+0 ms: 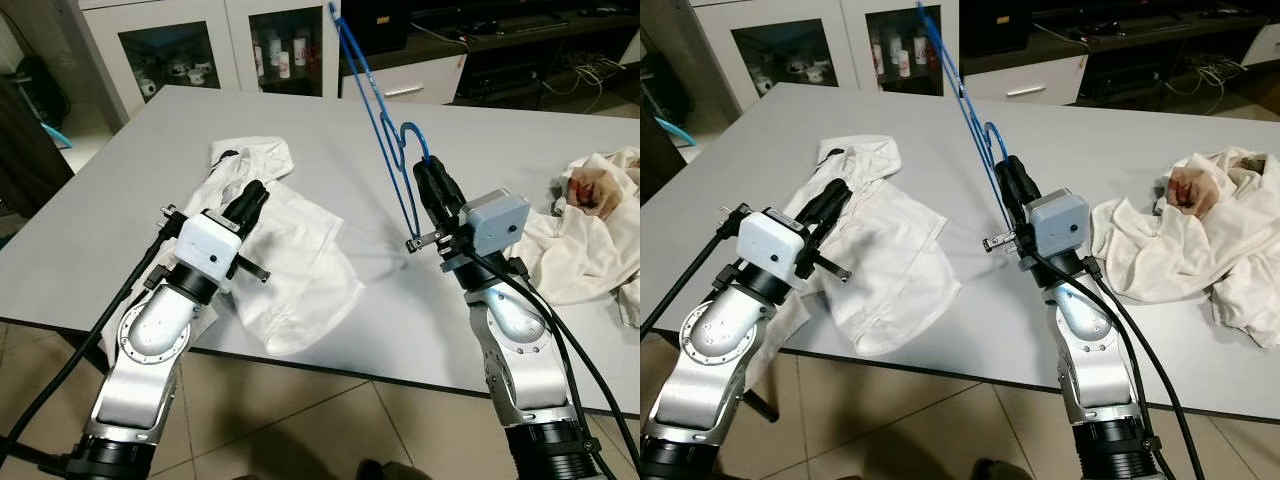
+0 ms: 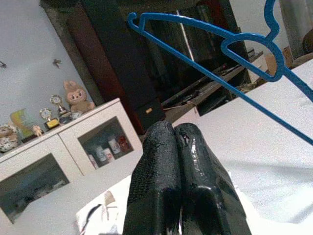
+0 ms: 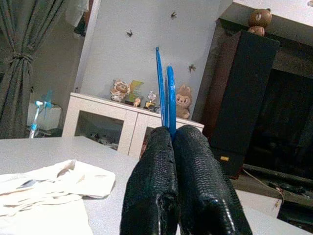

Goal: Hang hanger

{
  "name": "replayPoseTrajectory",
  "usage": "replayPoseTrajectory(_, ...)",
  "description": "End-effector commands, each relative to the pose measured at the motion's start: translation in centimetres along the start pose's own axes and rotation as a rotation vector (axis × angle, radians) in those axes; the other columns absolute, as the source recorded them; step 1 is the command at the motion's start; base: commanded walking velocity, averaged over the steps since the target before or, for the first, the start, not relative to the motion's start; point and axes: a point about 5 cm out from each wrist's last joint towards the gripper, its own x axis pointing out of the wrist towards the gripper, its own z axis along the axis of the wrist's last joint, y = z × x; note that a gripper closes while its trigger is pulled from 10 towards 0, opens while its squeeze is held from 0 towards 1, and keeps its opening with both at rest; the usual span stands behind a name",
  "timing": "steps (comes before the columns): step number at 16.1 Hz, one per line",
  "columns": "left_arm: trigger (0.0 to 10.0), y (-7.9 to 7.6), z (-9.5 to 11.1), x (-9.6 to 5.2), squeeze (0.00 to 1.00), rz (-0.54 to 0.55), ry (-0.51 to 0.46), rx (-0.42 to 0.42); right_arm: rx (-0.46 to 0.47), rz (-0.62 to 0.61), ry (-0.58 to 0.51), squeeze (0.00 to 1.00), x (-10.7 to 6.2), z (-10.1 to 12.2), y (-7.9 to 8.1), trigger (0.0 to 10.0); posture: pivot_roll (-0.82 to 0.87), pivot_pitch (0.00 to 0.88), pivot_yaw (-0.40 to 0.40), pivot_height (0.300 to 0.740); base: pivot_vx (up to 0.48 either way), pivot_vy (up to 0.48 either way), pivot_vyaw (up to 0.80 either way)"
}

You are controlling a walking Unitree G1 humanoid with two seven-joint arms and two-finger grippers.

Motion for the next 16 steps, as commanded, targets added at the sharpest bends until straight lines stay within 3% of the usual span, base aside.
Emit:
replayPoseTrajectory(1, 10.0, -0.10, -0.16, 0.32, 0.00, -0.008, 0.009, -0.004, -0.009, -0.007, -0.011, 0.00, 0.18, 0.15, -0.26, 10.0, -0.02, 0.000, 0.022, 0.740, 0.000, -0.480, 0.00)
replayPoseTrajectory(16, 10.0, -0.70, -0.31, 0.41, 0.00, -0.005, 0.011, -0.007, -0.005, 0.013, -0.007, 0.00, 0.55, 0.24, -0.34, 10.0, -0.01, 0.000, 0.006, 0.740, 0.000, -0.480, 0.00)
